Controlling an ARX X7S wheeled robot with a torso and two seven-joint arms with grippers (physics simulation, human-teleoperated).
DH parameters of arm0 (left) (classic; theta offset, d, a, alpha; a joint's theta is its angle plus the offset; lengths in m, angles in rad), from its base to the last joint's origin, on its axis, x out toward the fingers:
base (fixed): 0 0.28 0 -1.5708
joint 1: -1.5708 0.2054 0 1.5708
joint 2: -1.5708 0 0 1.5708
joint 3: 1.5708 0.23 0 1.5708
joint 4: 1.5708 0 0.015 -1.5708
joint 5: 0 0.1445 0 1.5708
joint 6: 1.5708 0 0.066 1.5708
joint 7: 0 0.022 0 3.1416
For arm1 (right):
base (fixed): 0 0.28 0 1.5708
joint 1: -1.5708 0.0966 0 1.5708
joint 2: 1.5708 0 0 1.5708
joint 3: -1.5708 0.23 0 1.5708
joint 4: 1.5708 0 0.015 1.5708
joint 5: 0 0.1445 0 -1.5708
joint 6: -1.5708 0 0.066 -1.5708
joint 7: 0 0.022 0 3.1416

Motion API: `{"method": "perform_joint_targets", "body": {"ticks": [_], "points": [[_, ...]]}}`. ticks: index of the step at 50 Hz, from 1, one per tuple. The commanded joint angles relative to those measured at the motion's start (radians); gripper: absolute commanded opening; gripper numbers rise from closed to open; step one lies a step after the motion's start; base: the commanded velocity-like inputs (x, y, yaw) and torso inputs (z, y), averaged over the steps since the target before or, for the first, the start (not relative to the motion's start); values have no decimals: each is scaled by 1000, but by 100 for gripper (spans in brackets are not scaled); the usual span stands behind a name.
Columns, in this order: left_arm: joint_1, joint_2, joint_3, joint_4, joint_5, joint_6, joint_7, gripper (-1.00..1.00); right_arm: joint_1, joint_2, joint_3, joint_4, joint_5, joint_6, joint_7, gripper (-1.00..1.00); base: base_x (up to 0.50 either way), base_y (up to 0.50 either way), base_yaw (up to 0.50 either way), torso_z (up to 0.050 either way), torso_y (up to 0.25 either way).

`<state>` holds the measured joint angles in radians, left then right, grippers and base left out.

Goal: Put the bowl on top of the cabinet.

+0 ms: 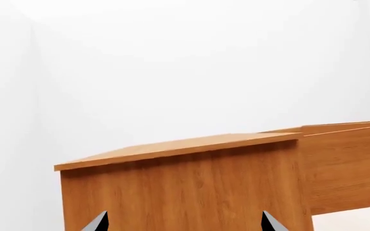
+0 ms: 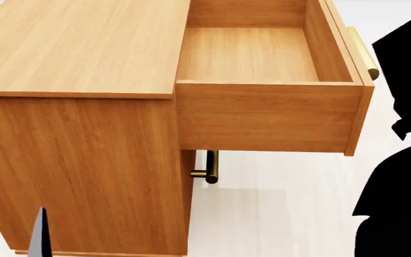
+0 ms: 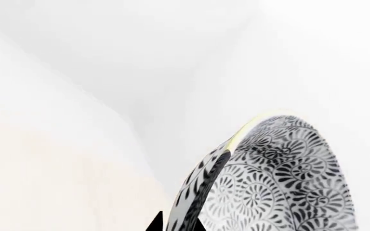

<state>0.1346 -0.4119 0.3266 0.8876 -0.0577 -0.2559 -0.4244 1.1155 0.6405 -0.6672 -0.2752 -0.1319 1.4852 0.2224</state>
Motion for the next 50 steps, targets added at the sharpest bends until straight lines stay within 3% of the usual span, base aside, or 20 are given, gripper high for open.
{"method": "perform_joint_targets", "body": {"ticks": [1, 6, 18, 22, 31, 50], "points": [[9, -8, 1, 25, 3, -2, -6, 100, 113, -30, -120, -100, -379, 85, -287, -100, 0, 0, 0, 0, 0], [5, -9, -1, 29, -1, -5, -7, 100, 163, -93, -187, -54, -781, 83, -638, -100, 0, 0, 0, 0, 0], [15, -21, -22, 49, -20, -6, -14, 100, 333, -170, -284, 17, -1145, 66, -1008, -100, 0, 0, 0, 0, 0], [18, -23, -29, 48, -28, 0, -15, 100, 370, -204, -277, 28, -1162, 43, -1024, -100, 0, 0, 0, 0, 0], [31, -31, -28, 71, -25, -3, -21, 100, 355, -339, -148, 0, -1040, -31, -905, -100, 0, 0, 0, 0, 1], [39, -45, -16, 136, -16, -44, -36, 100, 407, -501, 35, -57, -907, -96, -837, -100, 0, 0, 0, 0, 0]]}}
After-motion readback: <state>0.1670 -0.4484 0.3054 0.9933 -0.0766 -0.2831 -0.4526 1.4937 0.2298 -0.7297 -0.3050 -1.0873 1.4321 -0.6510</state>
